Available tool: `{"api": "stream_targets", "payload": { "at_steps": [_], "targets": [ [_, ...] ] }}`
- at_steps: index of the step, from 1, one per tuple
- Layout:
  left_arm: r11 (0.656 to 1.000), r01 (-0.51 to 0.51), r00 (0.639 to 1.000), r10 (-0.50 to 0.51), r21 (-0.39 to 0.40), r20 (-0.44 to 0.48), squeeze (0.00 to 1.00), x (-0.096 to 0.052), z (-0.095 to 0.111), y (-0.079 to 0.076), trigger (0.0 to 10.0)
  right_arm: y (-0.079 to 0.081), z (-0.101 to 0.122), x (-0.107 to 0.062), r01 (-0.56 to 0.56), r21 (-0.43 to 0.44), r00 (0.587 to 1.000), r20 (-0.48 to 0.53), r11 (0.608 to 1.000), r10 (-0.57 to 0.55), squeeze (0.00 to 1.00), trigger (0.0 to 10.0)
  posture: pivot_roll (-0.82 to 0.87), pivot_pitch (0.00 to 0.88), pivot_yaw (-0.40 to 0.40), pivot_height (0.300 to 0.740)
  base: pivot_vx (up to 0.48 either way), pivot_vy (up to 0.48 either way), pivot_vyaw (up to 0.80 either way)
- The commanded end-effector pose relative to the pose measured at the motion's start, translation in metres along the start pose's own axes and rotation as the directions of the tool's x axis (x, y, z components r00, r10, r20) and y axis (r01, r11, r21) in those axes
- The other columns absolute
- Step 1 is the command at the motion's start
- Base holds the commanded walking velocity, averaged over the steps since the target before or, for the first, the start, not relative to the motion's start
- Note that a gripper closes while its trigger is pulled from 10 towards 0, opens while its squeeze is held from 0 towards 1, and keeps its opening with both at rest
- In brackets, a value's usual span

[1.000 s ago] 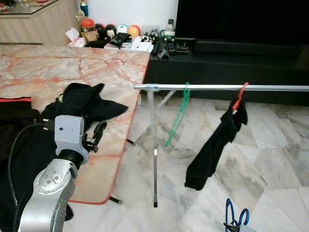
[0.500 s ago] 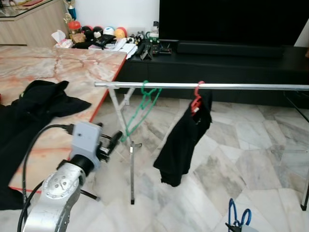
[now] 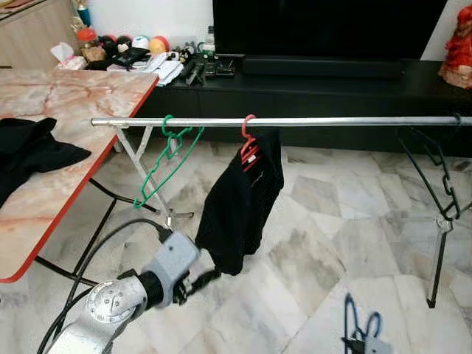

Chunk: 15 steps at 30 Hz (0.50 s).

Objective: Hang hanger

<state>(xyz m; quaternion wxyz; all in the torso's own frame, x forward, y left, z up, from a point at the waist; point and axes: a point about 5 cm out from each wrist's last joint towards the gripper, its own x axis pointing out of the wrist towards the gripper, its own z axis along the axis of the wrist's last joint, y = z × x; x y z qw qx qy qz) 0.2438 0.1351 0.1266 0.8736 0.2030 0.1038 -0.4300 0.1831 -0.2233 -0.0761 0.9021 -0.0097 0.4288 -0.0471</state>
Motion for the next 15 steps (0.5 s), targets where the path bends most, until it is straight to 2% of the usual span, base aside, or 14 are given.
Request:
{"api": "stream_targets", "payload": {
  "at_steps": [1, 2, 3, 4, 8, 9, 10, 12, 15],
  "targets": [
    [0.997, 0.048, 0.999, -0.047, 0.053, -0.023, 0.00, 0.002, -0.002, 0.001, 10.0, 0.004, 0.004, 0.001, -0.054, -0.141, 0.998, 0.003, 0.988, 0.055, 0.00, 10.0, 0.04, 0.140, 0.008, 0.740, 0.000, 0.000, 0.00],
    [0.993, 0.088, 0.996, -0.086, 0.080, -0.029, 0.00, 0.006, -0.001, 0.003, 10.0, 0.003, 0.018, 0.003, -0.088, -0.265, 0.995, 0.028, 0.960, 0.099, 0.00, 10.0, 0.03, 0.142, 0.006, 0.740, 0.000, 0.000, 0.00],
    [0.991, 0.104, 0.994, -0.102, 0.085, -0.029, 0.00, 0.007, 0.000, 0.004, 10.0, 0.001, 0.027, 0.004, -0.094, -0.309, 0.993, 0.041, 0.946, 0.113, 0.00, 10.0, 0.03, 0.142, 0.006, 0.740, 0.000, 0.000, 0.00],
    [0.987, 0.130, 0.991, -0.128, 0.099, -0.026, 0.00, 0.010, 0.001, 0.005, 10.0, -0.004, 0.057, 0.005, -0.116, -0.347, 0.981, 0.109, 0.931, 0.163, 0.00, 10.0, 0.03, 0.142, 0.006, 0.740, 0.000, 0.000, 0.00],
    [0.974, 0.197, 0.980, -0.196, 0.115, -0.019, 0.00, 0.017, 0.005, 0.004, 10.0, -0.017, 0.087, 0.003, -0.169, -0.430, 0.961, 0.128, 0.887, 0.245, 0.00, 10.0, 0.01, 0.146, 0.007, 0.740, 0.000, 0.000, 0.00],
    [0.971, 0.214, 0.977, -0.214, 0.107, -0.008, 0.00, 0.020, 0.007, 0.004, 10.0, -0.019, 0.094, 0.001, -0.198, -0.475, 0.950, 0.124, 0.857, 0.288, 0.00, 10.0, 0.00, 0.145, 0.009, 0.740, 0.000, 0.000, 0.00],
    [0.964, 0.245, 0.969, -0.247, 0.101, 0.007, 0.00, 0.024, 0.010, 0.003, 10.0, -0.020, 0.104, -0.003, -0.250, -0.541, 0.926, 0.110, 0.803, 0.362, 0.00, 10.0, 0.00, 0.145, 0.009, 0.740, 0.000, 0.000, 0.00],
    [0.958, 0.267, 0.963, -0.270, 0.107, 0.014, 0.00, 0.027, 0.012, 0.001, 10.0, -0.021, 0.109, -0.006, -0.285, -0.580, 0.907, 0.094, 0.763, 0.411, 0.00, 10.0, 0.00, 0.149, 0.009, 0.740, 0.000, 0.000, 0.00],
    [0.933, 0.335, 0.940, -0.341, 0.131, 0.024, 0.00, 0.035, 0.016, -0.004, 10.0, -0.026, 0.120, -0.017, -0.364, -0.701, 0.856, 0.008, 0.614, 0.516, 0.00, 10.0, -0.01, 0.148, 0.007, 0.740, 0.000, 0.000, 0.00]
  ]
}}
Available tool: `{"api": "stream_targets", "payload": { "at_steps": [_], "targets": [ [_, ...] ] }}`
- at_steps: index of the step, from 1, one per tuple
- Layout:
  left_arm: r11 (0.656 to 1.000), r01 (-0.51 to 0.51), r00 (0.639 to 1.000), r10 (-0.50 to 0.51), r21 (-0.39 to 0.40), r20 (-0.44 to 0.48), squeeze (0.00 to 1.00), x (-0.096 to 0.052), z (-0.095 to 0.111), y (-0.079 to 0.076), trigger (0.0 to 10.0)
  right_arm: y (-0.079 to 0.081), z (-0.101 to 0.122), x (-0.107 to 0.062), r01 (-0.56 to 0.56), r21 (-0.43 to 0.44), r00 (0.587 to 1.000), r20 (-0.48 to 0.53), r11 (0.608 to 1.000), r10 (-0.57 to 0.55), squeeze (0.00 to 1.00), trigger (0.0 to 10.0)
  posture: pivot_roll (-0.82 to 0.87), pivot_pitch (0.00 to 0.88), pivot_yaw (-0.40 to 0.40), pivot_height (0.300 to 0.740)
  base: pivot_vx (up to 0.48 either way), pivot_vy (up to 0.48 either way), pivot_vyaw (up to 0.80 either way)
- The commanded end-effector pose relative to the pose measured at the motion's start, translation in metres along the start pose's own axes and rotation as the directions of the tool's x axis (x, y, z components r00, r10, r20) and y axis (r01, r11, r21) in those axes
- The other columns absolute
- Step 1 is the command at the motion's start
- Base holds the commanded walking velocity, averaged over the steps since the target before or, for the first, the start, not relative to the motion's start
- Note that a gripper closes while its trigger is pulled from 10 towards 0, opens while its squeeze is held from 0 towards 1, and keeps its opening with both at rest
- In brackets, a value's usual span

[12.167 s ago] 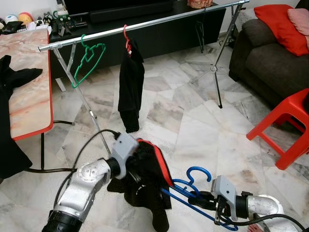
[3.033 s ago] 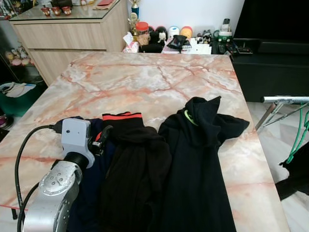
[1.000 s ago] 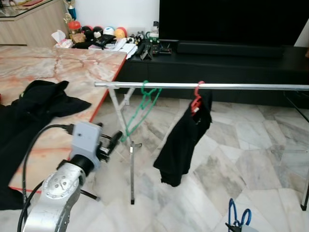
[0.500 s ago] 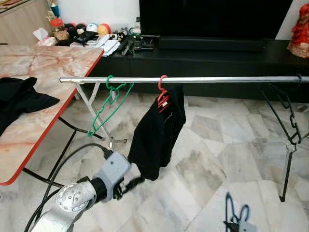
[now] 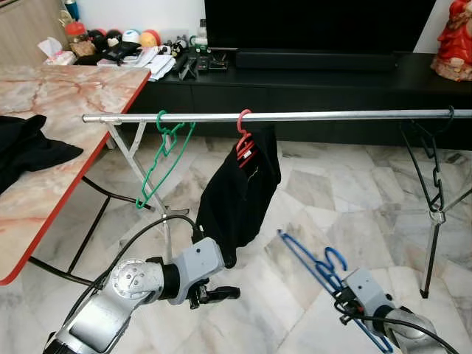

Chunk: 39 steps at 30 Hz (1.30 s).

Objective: Hang hanger

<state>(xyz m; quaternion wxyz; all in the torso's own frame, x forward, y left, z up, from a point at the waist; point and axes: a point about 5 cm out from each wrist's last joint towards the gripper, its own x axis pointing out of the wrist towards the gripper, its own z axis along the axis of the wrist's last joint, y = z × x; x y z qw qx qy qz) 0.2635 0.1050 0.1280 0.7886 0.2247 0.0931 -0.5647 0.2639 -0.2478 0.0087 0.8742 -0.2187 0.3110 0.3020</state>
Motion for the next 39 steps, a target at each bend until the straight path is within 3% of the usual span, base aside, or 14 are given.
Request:
{"api": "stream_targets", "payload": {
  "at_steps": [1, 6, 10, 15, 20, 24, 28, 31, 39],
  "targets": [
    [0.996, 0.090, 0.995, -0.091, 0.023, 0.027, 0.00, 0.008, 0.006, -0.003, 10.0, -0.004, 0.008, -0.014, -0.153, -0.140, 0.988, -0.012, 0.978, 0.153, 0.00, 10.0, -0.02, 0.151, 0.010, 0.740, 0.000, 0.000, 0.00],
    [0.960, 0.275, 0.961, -0.276, 0.053, 0.020, 0.00, 0.017, 0.013, -0.012, 10.0, -0.003, 0.030, -0.036, -0.330, -0.302, 0.943, -0.050, 0.894, 0.330, 0.00, 10.0, -0.03, 0.155, 0.013, 0.740, 0.000, 0.000, 0.00],
    [0.931, 0.360, 0.933, -0.360, 0.065, -0.005, 0.00, 0.024, 0.015, -0.020, 10.0, 0.000, 0.048, -0.038, -0.344, -0.350, 0.933, -0.021, 0.871, 0.360, 0.00, 10.0, -0.03, 0.153, 0.015, 0.740, 0.000, 0.000, 0.00],
    [0.917, 0.384, 0.921, -0.389, 0.103, 0.026, 0.00, 0.035, 0.026, -0.021, 10.0, 0.009, 0.072, -0.044, -0.373, -0.413, 0.911, 0.004, 0.831, 0.411, 0.00, 10.0, -0.03, 0.153, 0.016, 0.740, 0.000, 0.000, 0.00],
    [0.915, 0.391, 0.916, -0.398, 0.102, 0.060, 0.00, 0.039, 0.032, -0.021, 10.0, 0.016, 0.082, -0.051, -0.397, -0.423, 0.895, 0.017, 0.814, 0.445, 0.00, 10.0, -0.03, 0.152, 0.016, 0.740, 0.000, 0.000, 0.00],
    [0.940, 0.325, 0.943, -0.331, 0.104, 0.041, 0.00, 0.045, 0.034, -0.012, 10.0, 0.019, 0.089, -0.056, -0.398, -0.446, 0.894, 0.006, 0.802, 0.447, 0.00, 10.0, -0.04, 0.154, 0.017, 0.740, 0.000, 0.000, 0.00],
    [0.956, 0.273, 0.959, -0.279, 0.110, 0.043, 0.00, 0.039, 0.038, -0.001, 10.0, 0.020, 0.086, -0.056, -0.401, -0.440, 0.897, -0.008, 0.804, 0.443, 0.00, 10.0, -0.04, 0.156, 0.016, 0.740, 0.000, 0.000, 0.00],
    [0.969, 0.221, 0.975, -0.221, 0.109, -0.014, 0.00, 0.035, 0.031, 0.009, 10.0, 0.023, 0.088, -0.057, -0.396, -0.431, 0.898, 0.000, 0.811, 0.439, 0.00, 10.0, -0.03, 0.158, 0.018, 0.740, 0.000, 0.000, 0.00],
    [0.962, 0.256, 0.966, -0.252, 0.097, -0.051, 0.00, 0.044, 0.023, 0.001, 10.0, 0.024, 0.102, -0.057, -0.365, -0.441, 0.904, 0.044, 0.820, 0.426, 0.00, 10.0, -0.04, 0.158, 0.020, 0.740, 0.000, 0.000, 0.00]
  ]
}}
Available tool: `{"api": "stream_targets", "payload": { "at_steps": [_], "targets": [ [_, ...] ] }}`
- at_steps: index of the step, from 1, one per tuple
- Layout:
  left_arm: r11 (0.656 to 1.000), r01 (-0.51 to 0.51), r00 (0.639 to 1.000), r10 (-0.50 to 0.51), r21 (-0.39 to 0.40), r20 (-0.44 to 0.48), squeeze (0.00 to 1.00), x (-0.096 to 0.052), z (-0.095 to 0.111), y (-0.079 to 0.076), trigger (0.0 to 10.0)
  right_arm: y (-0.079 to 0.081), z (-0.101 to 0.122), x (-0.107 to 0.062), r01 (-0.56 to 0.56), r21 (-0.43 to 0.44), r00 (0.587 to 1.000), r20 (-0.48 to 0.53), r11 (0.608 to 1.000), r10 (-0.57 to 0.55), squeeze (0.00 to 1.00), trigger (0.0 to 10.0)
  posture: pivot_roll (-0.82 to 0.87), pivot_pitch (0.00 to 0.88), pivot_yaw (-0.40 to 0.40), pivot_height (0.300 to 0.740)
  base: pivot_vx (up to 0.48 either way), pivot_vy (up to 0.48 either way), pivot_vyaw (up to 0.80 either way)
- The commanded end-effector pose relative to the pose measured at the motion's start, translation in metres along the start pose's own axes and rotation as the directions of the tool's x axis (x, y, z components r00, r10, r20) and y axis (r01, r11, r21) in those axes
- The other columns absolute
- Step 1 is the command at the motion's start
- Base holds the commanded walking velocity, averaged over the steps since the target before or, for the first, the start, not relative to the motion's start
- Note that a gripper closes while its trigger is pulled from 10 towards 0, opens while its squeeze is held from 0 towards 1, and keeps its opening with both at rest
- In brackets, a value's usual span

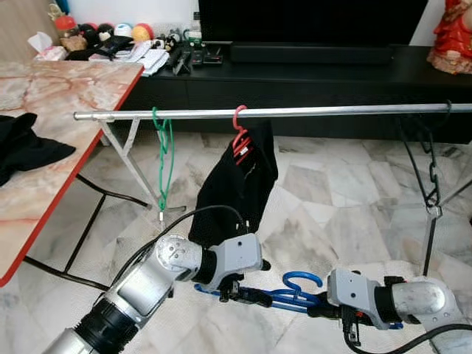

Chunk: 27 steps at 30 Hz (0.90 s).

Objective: Hang hanger

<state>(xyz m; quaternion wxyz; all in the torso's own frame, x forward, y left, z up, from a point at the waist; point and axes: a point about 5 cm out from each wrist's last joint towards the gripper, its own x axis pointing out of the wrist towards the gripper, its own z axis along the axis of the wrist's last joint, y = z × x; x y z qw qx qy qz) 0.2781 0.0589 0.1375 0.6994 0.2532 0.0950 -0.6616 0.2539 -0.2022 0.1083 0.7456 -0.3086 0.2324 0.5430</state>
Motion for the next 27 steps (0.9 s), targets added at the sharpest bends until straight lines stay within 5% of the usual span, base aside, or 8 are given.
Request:
{"api": "stream_targets", "payload": {
  "at_steps": [1, 16, 17, 19, 20, 22, 27],
  "targets": [
    [1.000, 0.006, 0.999, -0.006, -0.002, -0.034, 0.00, 0.005, -0.005, -0.002, 10.0, 0.000, 0.011, 0.000, -0.001, -0.030, 1.000, 0.030, 1.000, 0.002, 0.00, 10.0, -0.04, 0.158, 0.020, 0.740, 0.000, 0.000, 0.00],
    [0.999, -0.016, 1.000, 0.015, -0.040, -0.027, 0.00, 0.016, -0.010, -0.001, 10.0, 0.008, 0.024, -0.001, -0.026, -0.056, 0.998, 0.059, 0.998, 0.029, 0.00, 10.0, -0.05, 0.156, 0.021, 0.740, 0.000, 0.000, 0.00],
    [0.999, -0.017, 1.000, 0.016, -0.041, -0.025, 0.00, 0.016, -0.010, -0.001, 8.5, 0.008, 0.024, 0.000, -0.026, -0.056, 0.998, 0.058, 0.998, 0.029, 0.00, 10.0, -0.05, 0.155, 0.021, 0.740, 0.000, 0.000, 0.00],
    [0.999, -0.016, 1.000, 0.016, -0.044, -0.016, 0.00, 0.016, -0.009, -0.001, 1.6, 0.008, 0.024, 0.001, -0.028, -0.054, 0.998, 0.057, 0.998, 0.031, 0.00, 10.0, -0.05, 0.155, 0.020, 0.740, 0.000, 0.000, 0.00],
    [0.999, -0.015, 1.000, 0.015, -0.044, -0.013, 0.00, 0.016, -0.009, -0.001, 1.6, 0.008, 0.024, 0.001, -0.030, -0.054, 0.998, 0.057, 0.998, 0.033, 0.00, 10.0, -0.05, 0.152, 0.019, 0.740, 0.000, 0.000, 0.00],
    [0.999, -0.010, 1.000, 0.010, -0.048, -0.006, 0.00, 0.017, -0.008, -0.001, 0.0, 0.009, 0.024, 0.002, -0.032, -0.054, 0.998, 0.056, 0.998, 0.035, 0.00, 10.0, -0.05, 0.152, 0.019, 0.740, 0.000, 0.000, 0.00],
    [0.999, 0.008, 1.000, -0.008, -0.053, 0.000, 0.00, 0.016, -0.008, -0.004, 0.0, 0.008, 0.027, 0.002, -0.020, -0.056, 0.997, 0.067, 0.998, 0.023, 0.00, 10.0, -0.05, 0.150, 0.019, 0.740, 0.000, 0.000, 0.00]
  ]
}}
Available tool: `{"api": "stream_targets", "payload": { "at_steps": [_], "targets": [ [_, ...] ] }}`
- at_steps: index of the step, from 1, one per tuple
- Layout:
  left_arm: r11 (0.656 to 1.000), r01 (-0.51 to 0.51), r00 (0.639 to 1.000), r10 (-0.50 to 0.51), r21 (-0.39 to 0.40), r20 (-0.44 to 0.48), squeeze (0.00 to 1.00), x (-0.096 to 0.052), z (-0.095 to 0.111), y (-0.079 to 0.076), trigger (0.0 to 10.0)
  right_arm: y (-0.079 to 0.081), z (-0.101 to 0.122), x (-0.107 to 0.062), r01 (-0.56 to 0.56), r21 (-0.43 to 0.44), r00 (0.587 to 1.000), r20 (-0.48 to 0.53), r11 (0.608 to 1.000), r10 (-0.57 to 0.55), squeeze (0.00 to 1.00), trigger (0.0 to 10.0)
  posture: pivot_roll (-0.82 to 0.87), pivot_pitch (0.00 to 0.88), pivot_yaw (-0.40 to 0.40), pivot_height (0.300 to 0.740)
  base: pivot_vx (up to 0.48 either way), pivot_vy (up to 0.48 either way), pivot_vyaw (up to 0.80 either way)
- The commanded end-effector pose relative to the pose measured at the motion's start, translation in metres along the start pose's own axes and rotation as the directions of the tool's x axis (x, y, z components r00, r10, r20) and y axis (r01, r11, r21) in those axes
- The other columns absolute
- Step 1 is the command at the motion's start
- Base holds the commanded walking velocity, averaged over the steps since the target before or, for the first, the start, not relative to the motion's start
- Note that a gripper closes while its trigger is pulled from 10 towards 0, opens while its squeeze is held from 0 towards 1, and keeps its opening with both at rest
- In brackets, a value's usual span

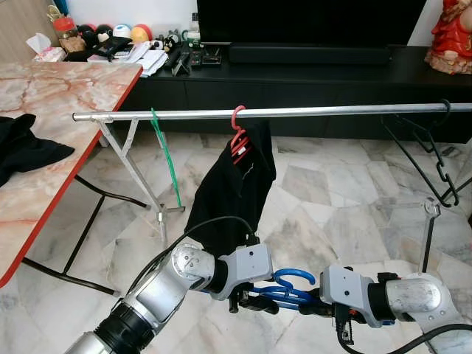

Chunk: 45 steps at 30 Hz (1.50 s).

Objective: Hang hanger

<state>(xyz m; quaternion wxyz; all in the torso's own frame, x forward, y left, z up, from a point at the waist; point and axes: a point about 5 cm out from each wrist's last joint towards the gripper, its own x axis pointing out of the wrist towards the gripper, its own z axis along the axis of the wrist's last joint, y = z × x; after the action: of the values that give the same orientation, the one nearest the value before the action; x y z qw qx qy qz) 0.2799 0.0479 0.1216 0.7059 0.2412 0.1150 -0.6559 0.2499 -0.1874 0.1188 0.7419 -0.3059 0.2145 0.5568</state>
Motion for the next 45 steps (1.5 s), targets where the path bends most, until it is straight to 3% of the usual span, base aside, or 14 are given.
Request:
{"api": "stream_targets", "payload": {
  "at_steps": [1, 25, 26, 27, 28, 45],
  "targets": [
    [1.000, 0.022, 1.000, -0.022, -0.005, 0.011, 0.00, -0.002, 0.001, -0.002, 0.0, 0.003, 0.009, 0.001, -0.008, -0.033, 1.000, 0.029, 0.999, 0.009, 0.00, 10.0, -0.05, 0.148, 0.020, 0.740, 0.000, 0.000, 0.00],
    [0.997, 0.074, 0.997, -0.074, 0.006, 0.019, 0.00, -0.006, 0.001, -0.005, 0.0, 0.002, 0.006, 0.003, -0.006, -0.010, 0.999, 0.037, 1.000, 0.006, 0.00, 10.0, -0.05, 0.117, 0.023, 0.740, 0.000, 0.000, 0.00],
    [0.997, 0.073, 0.997, -0.073, 0.005, 0.020, 0.00, -0.007, 0.001, -0.004, 0.0, 0.002, 0.005, 0.003, -0.010, -0.001, 0.999, 0.042, 1.000, 0.010, 0.04, 10.0, -0.05, 0.122, 0.021, 0.740, 0.000, 0.000, 0.00],
    [0.998, 0.070, 0.997, -0.070, 0.005, 0.019, 0.00, -0.008, 0.000, -0.003, 0.0, 0.002, 0.005, 0.004, -0.018, 0.006, 0.999, 0.046, 1.000, 0.018, 0.69, 10.0, -0.05, 0.122, 0.021, 0.740, 0.000, 0.000, 0.00],
    [0.998, 0.067, 0.998, -0.067, 0.005, 0.016, 0.00, -0.009, 0.000, -0.002, 0.0, 0.003, 0.005, 0.004, -0.026, 0.012, 0.998, 0.050, 1.000, 0.025, 0.97, 10.0, -0.05, 0.123, 0.020, 0.740, 0.000, 0.000, 0.00],
    [0.996, 0.068, 0.992, -0.062, 0.056, -0.106, 0.00, -0.024, -0.020, 0.003, 0.0, 0.006, -0.003, 0.002, -0.092, 0.040, 0.995, 0.045, 0.995, 0.090, 1.00, 10.0, -0.04, 0.138, 0.011, 0.740, 0.000, 0.000, 0.00]
  ]
}}
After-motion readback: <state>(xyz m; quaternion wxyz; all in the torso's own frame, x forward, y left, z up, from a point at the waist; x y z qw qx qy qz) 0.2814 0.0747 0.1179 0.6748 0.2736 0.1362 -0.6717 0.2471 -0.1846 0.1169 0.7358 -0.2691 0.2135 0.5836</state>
